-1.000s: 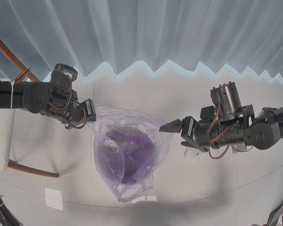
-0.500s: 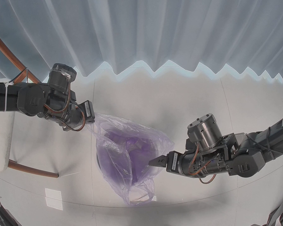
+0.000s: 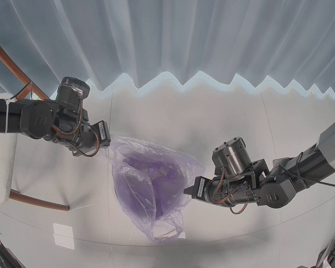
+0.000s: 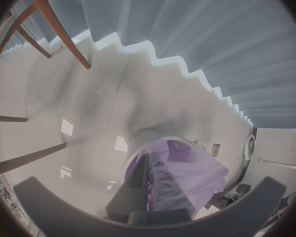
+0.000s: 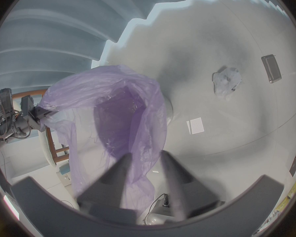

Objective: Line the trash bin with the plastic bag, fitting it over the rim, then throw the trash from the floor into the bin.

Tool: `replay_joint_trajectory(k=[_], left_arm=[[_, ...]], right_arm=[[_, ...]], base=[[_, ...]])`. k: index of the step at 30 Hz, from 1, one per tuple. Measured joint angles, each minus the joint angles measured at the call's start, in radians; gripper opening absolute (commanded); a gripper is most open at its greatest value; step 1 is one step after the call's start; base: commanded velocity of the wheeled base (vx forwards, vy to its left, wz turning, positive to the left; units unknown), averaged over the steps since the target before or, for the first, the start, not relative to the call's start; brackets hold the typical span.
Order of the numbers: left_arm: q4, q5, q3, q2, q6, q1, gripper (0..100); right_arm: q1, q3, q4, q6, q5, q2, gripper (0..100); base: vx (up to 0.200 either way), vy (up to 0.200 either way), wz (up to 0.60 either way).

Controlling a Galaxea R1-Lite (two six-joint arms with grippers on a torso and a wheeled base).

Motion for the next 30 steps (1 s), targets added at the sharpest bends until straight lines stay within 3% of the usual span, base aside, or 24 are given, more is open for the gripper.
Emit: replay_joint_trajectory(k=[8, 18, 26, 30], left_arm=[[0.0, -0.003, 0.0, 0.0, -0.006, 0.004, 0], [-0.011, -0.006, -0.028, 0.019, -0.014, 0.054, 0], [-0.027, -0.003, -0.049, 0.112, -0.096, 0.094, 0], [-0.035, 0.003, -0.052, 0.164, -0.116, 0.109, 0]], right_arm=[[-0.051, -0.01, -0.096, -0.007, 0.0, 0.028, 0], [-0.146, -0.13, -0.102, -0.014, 0.003, 0.05, 0], [-0.182, -0.163, -0.125, -0.033, 0.004, 0.111, 0], [-0.197, -0.169, -0.208, -0.056, 0.007, 0.151, 0]], base=[[0.0, 0.0, 0.0], [0.0, 0.0, 0.0], [0.0, 0.0, 0.0], [0.0, 0.0, 0.0]])
